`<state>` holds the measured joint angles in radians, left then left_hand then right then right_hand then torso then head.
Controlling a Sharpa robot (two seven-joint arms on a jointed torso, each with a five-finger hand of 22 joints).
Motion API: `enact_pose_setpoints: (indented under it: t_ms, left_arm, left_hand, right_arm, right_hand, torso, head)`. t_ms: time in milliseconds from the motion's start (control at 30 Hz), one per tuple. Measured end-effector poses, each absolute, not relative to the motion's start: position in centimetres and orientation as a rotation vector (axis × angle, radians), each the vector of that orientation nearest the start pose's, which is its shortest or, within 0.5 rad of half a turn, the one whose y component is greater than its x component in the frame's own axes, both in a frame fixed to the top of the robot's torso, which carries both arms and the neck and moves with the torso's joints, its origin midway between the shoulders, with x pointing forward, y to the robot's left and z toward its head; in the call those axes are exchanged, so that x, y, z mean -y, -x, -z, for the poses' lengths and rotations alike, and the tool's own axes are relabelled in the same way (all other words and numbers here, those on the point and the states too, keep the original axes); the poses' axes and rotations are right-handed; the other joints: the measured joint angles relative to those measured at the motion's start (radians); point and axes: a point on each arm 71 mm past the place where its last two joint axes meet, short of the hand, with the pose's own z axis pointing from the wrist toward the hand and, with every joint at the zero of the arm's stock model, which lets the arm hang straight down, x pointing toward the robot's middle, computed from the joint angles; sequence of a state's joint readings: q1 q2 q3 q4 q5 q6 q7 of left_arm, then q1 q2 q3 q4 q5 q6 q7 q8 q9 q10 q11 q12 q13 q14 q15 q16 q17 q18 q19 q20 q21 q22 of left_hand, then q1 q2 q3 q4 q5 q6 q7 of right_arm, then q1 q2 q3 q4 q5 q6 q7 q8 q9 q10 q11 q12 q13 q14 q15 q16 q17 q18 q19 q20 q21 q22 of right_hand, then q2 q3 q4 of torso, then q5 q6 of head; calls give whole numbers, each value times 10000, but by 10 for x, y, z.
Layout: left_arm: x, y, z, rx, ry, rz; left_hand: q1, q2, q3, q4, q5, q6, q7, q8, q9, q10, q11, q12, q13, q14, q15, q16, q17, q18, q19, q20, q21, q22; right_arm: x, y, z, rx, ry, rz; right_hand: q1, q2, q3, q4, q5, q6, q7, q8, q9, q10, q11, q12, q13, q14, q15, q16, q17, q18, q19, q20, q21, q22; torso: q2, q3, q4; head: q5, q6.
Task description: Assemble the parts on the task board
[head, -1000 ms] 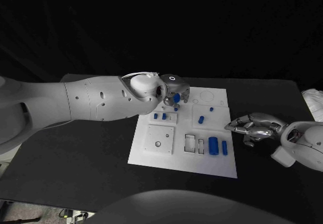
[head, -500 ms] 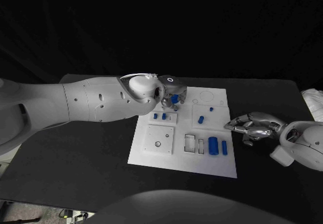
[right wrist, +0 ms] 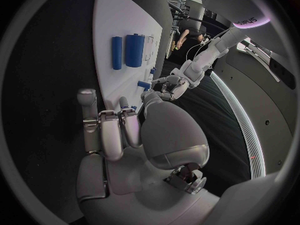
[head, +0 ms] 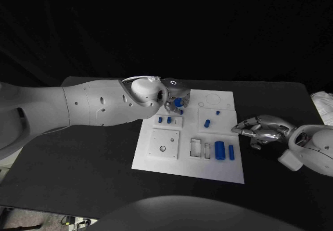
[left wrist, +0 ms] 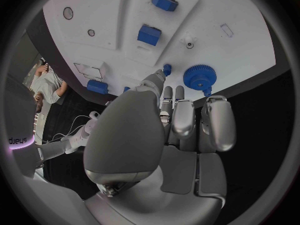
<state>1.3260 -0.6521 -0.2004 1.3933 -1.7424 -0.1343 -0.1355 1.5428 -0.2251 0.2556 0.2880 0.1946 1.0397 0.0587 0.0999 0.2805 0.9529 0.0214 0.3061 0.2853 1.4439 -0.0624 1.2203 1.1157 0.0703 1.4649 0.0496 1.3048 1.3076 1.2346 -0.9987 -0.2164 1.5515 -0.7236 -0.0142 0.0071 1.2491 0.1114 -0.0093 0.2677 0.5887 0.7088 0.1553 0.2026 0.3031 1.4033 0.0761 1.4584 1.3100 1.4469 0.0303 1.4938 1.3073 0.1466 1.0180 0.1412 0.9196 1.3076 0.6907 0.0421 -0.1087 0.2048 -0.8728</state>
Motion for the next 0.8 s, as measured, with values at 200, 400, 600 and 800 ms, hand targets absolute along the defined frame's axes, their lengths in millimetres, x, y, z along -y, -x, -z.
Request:
enact_pose_setpoints:
  t_ms: [200, 400, 600, 800]
  left_arm:
    - [-139, -503, 202, -17238, -6398, 4170]
    - [-139, -503, 207, -17326, -6383, 4152]
    - [-140, -505, 209, -17361, -6349, 4109]
    - [-141, -506, 211, -17376, -6322, 4084]
  left_hand:
    - [0, 0, 43, -43, 31, 0, 0, 0, -27, 49, -20, 48, 22, 0, 0, 0, -31, 1, 0, 0, -12, 0]
    - [0, 0, 97, -97, 117, -37, 36, -14, -67, 121, -20, 113, 34, 0, 0, 0, -56, 0, 0, 0, -38, -1]
    - [94, 94, 249, -164, 290, -72, 71, -51, -101, 188, -15, 114, 33, -71, -1, -65, -189, 0, 0, 0, -93, -1]
    - [205, 205, 488, -239, 589, -73, 71, -51, -120, 301, 15, 155, 32, -105, 34, -123, -245, 0, 0, 0, -93, -1]
  right_arm:
    - [265, -444, 246, -21639, -4661, -9835]
    - [265, -444, 246, -21631, -4663, -9834]
    - [265, -444, 246, -21629, -4666, -9830]
    - [265, -444, 246, -21633, -4670, -9823]
  right_hand:
    - [0, 0, 0, 0, 0, 0, 0, 0, 4, 0, 0, 0, 1, 0, 0, 0, 0, 0, 0, 0, 0, 0]
    - [0, 0, 0, 0, 0, 1, -1, 1, 4, 0, 0, 0, 1, 0, 0, 0, 8, 1, 0, 0, 0, -1]
    - [0, 0, 0, 0, 0, 1, -1, 1, 3, 0, 0, 0, 2, 0, 0, 0, 7, 0, 0, 0, 0, -1]
    - [0, 0, 0, 0, 0, 1, -1, 1, 2, 0, 0, 0, 3, 0, 0, 0, 7, 0, 0, 0, 0, -2]
  torso:
    - [5, -2, 3]
    - [5, -3, 2]
    - [1, 0, 3]
    - [-9, 2, 6]
  head:
    - [7, 0]
    - [13, 0]
    - [12, -1]
    - [12, 0]
